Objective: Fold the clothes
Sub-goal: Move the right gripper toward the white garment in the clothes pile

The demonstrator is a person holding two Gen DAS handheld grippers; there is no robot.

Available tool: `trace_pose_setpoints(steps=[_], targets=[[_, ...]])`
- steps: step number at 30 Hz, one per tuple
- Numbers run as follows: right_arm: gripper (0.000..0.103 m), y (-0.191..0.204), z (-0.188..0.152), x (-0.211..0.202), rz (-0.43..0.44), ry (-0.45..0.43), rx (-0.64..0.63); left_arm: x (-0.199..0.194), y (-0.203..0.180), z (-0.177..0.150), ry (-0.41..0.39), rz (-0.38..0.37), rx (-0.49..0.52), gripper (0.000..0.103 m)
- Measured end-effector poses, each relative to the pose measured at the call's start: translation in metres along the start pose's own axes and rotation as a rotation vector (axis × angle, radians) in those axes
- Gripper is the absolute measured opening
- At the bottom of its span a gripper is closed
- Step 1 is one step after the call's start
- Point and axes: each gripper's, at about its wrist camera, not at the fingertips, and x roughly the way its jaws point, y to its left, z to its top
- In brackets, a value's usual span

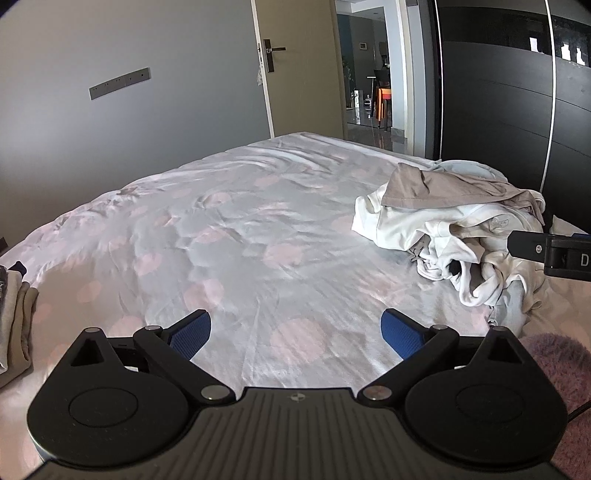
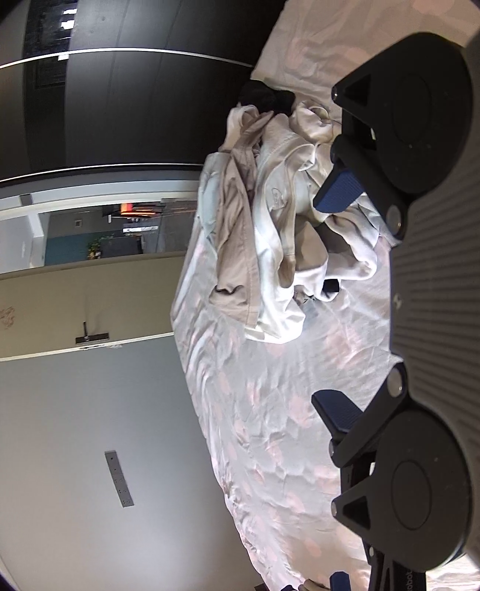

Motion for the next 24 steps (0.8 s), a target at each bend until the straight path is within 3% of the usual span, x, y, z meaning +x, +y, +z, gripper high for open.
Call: trace_pose_setpoints(steps=[14, 16, 17, 18, 24], targets=[[0.101, -0.017, 0.033, 0.062, -0.062, 0.006, -0.06, 0.06, 0.01, 0.01, 0.11, -0.008, -0.031, 0.1], [0.095, -0.023, 0.039, 0.076, -0.076, 0.01, -0.072, 0.07, 0.008, 0.011, 0.127, -0.014, -0.03, 0.1], [0.084, -0.026, 0.042, 0.084, -0.086, 0.012, -0.082, 0.075, 0.008, 0.011, 0.134, -0.014, -0.029, 0.1], [0.08, -0.03, 0.044, 0.093, -0.096, 0.015, -0.092, 0.08, 0.008, 0.011, 0.142, -0.014, -0.028, 0.1], [0.08, -0.054, 0.057, 0.147, -0.132, 0.048, -0.128, 0.106, 0.011, 0.013, 0.193, -0.008, -0.035, 0.098]])
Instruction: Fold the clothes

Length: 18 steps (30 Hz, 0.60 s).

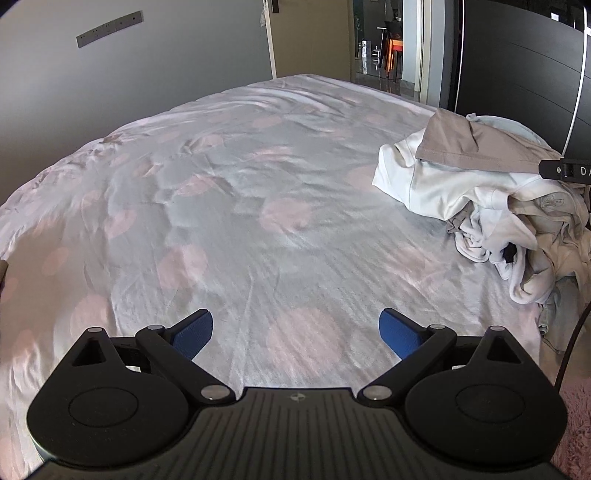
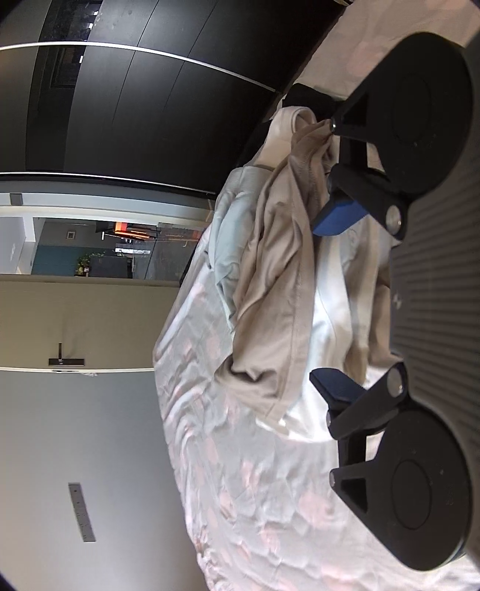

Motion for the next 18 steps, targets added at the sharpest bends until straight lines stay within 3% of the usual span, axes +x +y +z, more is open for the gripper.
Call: trace_pose_setpoints(steps=[4, 7, 9, 12, 18], targets=[[0.08, -0.003, 0.006, 0.027, -0.01, 0.018, -0.028, 0.011, 0.002, 0.004, 0.028, 0.0, -0.003, 0.098], [0.06, -0.002, 0.014, 0.044, -0.011, 0.028, -0.056, 0.017, 0.003, 0.005, 0.046, -0.001, -0.001, 0.098], [0.036, -0.002, 0.021, 0.053, 0.017, 0.035, -0.06, 0.018, 0.003, 0.005, 0.053, 0.001, 0.0, 0.098], [0.015, -0.006, 0.032, 0.059, 0.039, 0.052, -0.019, 0.016, 0.004, 0.007, 0.055, -0.001, -0.001, 0.097], [0.006, -0.015, 0.057, 0.03, -0.004, -0.047, 0.019, -0.004, 0.013, 0.011, 0.027, 0.018, -0.004, 0.097]])
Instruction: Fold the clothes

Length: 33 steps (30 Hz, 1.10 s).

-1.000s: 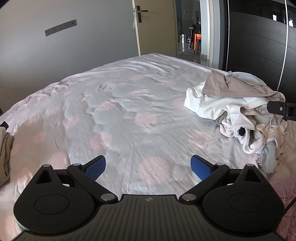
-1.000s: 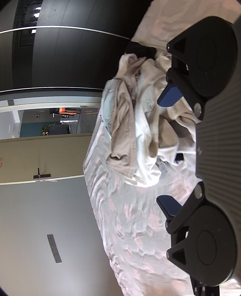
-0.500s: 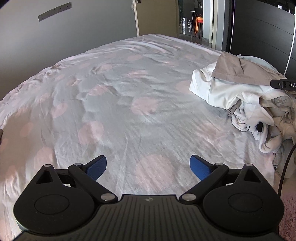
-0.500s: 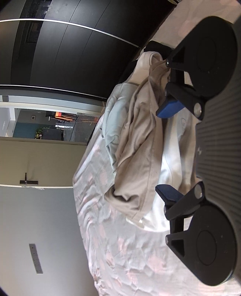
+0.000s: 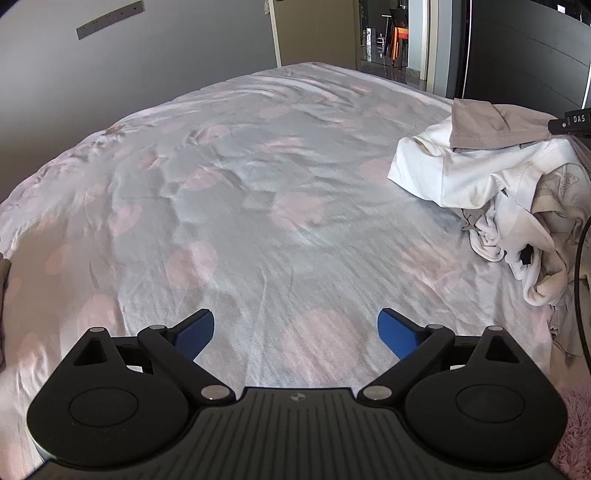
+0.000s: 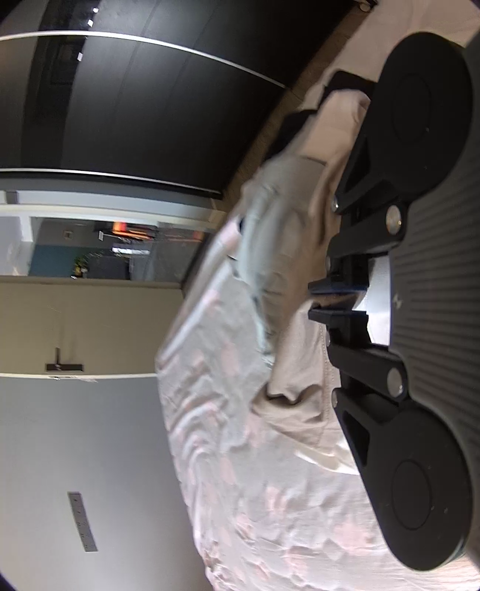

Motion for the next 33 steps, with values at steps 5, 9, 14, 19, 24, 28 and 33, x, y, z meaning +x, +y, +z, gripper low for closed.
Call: trace_pose_setpoints(steps=[5, 9, 14, 19, 24, 28, 33], targets=[[0.005, -0.016, 0.032, -0.034, -0.053, -0.107, 0.002, -0.02, 0.01, -0.001, -0.026, 0.006, -0.034, 0.097], [0.004, -0.033, 0.039, -0.044, -0.099, -0.085, 0.047, -0.034, 0.011, -0.005, -0.043, 0.006, -0.034, 0.097], [0.001, -0.063, 0.032, -0.064, -0.204, -0.122, 0.104, -0.046, 0.017, -0.013, -0.043, 0.019, -0.031, 0.097], [0.0, -0.099, 0.025, -0.089, -0.344, -0.147, 0.107, -0.052, 0.024, -0.015, -0.047, 0.022, -0.053, 0.096], [0.006, -0.109, 0.001, -0.108, -0.172, -0.066, 0.081, -0.054, 0.012, -0.015, -0.051, 0.01, -0.023, 0.096], [0.02, -0.085, -0.026, -0.105, -0.008, 0.001, 0.07, -0.055, 0.008, -0.016, -0.053, 0.007, -0.009, 0.096], [0.046, -0.035, -0.046, -0.086, 0.153, 0.036, -0.033, -0.052, 0.012, -0.017, -0.04, 0.029, -0.011, 0.096]])
